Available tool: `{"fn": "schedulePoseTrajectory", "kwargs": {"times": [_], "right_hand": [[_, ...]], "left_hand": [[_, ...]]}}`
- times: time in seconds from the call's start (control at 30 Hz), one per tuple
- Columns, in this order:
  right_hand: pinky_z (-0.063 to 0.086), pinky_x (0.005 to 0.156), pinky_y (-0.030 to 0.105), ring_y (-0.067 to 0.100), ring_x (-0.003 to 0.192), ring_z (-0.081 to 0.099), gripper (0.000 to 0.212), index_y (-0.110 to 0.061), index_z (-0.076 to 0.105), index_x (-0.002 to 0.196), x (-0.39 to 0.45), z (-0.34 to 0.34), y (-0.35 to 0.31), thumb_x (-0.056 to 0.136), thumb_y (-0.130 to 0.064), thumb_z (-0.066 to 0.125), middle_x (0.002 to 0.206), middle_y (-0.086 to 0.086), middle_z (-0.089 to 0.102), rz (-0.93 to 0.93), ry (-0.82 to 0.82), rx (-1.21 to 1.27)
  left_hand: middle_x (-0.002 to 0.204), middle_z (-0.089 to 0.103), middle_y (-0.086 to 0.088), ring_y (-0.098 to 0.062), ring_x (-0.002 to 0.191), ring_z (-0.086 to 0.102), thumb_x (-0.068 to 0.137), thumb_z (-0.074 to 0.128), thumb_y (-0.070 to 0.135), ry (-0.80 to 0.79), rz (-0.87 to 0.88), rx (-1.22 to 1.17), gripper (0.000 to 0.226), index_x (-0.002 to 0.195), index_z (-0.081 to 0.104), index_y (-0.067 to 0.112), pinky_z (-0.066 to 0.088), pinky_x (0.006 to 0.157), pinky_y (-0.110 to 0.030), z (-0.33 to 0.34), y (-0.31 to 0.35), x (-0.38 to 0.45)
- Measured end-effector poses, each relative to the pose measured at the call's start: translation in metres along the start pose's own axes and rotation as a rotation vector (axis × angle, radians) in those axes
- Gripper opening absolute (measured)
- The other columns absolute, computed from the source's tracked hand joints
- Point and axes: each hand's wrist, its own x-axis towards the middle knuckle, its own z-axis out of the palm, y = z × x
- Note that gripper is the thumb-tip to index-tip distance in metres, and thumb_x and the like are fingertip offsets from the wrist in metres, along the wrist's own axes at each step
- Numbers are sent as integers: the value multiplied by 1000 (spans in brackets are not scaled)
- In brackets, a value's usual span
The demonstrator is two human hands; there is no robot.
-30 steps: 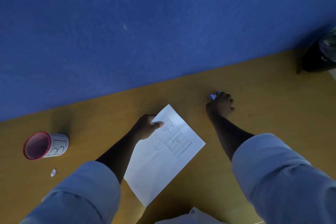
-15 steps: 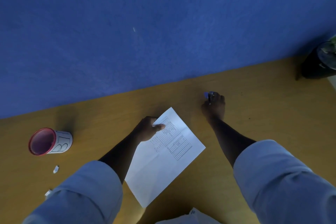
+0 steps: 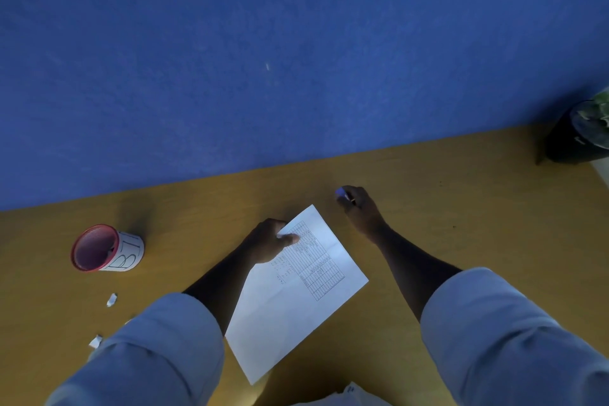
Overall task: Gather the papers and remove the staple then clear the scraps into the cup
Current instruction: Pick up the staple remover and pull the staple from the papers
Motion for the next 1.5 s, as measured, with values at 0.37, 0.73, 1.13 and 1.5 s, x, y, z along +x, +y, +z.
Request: {"fn": "schedulePoseTrajectory", "kwargs": {"times": [0.37, 0.73, 1.13, 1.5], "right_hand": [[43, 70, 18, 6, 88, 56, 25, -29, 61, 103, -1, 7, -3, 85, -46, 63, 102, -8, 54, -150, -322, -298], [42, 63, 17, 9, 85, 56, 31, -18, 63, 105, 3, 16, -11, 86, -41, 65, 96, -10, 51, -158, -446, -401], [43, 61, 19, 8, 74, 57, 22, -18, 65, 88, 7, 19, -21, 81, -38, 73, 83, -12, 56, -97, -458, -361], [38, 60, 18, 6, 75, 56, 18, -23, 63, 86, 6, 17, -25, 82, -39, 71, 85, -10, 58, -104, -482, -396]], "left_hand": [[120, 70, 5, -8, 83, 70, 96, 59, 40, 3, -37, 17, 36, 126, 63, 19, 56, 69, -22, 5, -2, 0], [67, 57, 16, -4, 58, 61, 96, 59, 43, 54, -46, 128, 20, 98, 59, 23, 44, 57, -14, 6, 2, 0], [63, 56, 13, -5, 53, 59, 96, 60, 41, 53, -28, 120, 17, 91, 57, 25, 46, 56, -16, 4, 2, -3], [106, 73, 12, -7, 92, 69, 87, 63, 59, 23, 115, -188, 50, 128, 60, 31, 56, 79, -21, -3, 12, -2]]}}
